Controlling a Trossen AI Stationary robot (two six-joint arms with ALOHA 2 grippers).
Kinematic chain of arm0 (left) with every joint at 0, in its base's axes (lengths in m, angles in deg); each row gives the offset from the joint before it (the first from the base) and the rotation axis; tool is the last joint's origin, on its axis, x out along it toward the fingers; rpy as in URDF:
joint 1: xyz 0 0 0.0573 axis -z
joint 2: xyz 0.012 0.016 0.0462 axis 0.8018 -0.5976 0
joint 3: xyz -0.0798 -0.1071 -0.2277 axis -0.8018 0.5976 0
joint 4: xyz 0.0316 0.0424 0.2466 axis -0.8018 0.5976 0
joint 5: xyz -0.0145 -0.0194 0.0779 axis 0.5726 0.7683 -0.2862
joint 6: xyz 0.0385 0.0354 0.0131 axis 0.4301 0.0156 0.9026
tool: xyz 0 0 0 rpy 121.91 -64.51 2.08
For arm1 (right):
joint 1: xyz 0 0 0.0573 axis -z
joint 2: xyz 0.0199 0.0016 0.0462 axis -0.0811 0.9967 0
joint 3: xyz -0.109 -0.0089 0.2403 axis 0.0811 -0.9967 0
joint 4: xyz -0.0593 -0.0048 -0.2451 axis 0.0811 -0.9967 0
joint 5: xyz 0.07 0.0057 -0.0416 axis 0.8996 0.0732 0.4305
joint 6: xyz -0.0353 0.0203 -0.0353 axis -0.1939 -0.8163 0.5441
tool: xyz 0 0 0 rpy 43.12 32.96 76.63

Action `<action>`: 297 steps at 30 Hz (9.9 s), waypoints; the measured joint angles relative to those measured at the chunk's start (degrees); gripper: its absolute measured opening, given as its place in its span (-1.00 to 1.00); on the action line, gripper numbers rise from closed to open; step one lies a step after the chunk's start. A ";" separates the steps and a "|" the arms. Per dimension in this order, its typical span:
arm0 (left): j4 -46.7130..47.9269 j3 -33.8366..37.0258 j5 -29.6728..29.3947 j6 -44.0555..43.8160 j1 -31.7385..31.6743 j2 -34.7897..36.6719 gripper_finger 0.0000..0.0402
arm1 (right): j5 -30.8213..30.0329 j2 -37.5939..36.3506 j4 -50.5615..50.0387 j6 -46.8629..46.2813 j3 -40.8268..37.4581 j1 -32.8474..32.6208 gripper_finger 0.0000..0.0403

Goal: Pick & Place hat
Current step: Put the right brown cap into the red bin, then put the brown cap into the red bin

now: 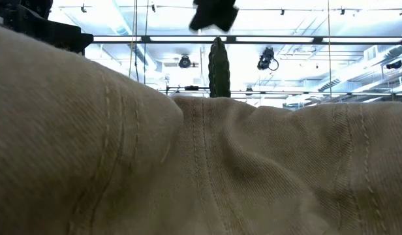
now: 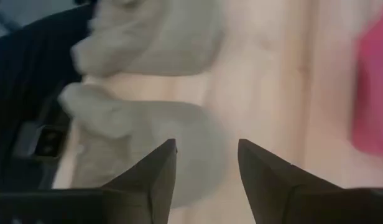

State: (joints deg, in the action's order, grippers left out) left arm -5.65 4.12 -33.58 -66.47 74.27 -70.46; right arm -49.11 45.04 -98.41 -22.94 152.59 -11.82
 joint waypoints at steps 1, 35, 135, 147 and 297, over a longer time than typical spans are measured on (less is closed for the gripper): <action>0.00 0.00 0.00 -0.01 0.00 0.01 -0.33 | -2.04 0.00 0.20 0.12 0.00 -1.50 -0.14; 0.31 0.00 0.00 -0.43 -0.01 0.01 -0.33 | -13.72 16.75 6.63 2.30 0.09 -11.45 -0.18; -1.20 -1.82 0.02 4.01 0.01 -0.01 -0.33 | -4.19 22.84 37.28 27.09 0.20 34.01 -0.98; -1.15 -1.84 0.02 4.01 0.01 -0.01 -0.33 | -6.33 20.76 37.03 24.46 -0.17 32.84 -0.53; 7.23 -55.70 -36.46 13.81 35.50 -70.92 -0.33 | -18.80 -100.69 48.46 23.94 -99.73 8.57 -0.34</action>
State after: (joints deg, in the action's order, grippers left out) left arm 1.58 -51.58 -70.05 -52.66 109.77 -141.38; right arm -67.91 -55.66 -49.94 1.01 52.86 -3.25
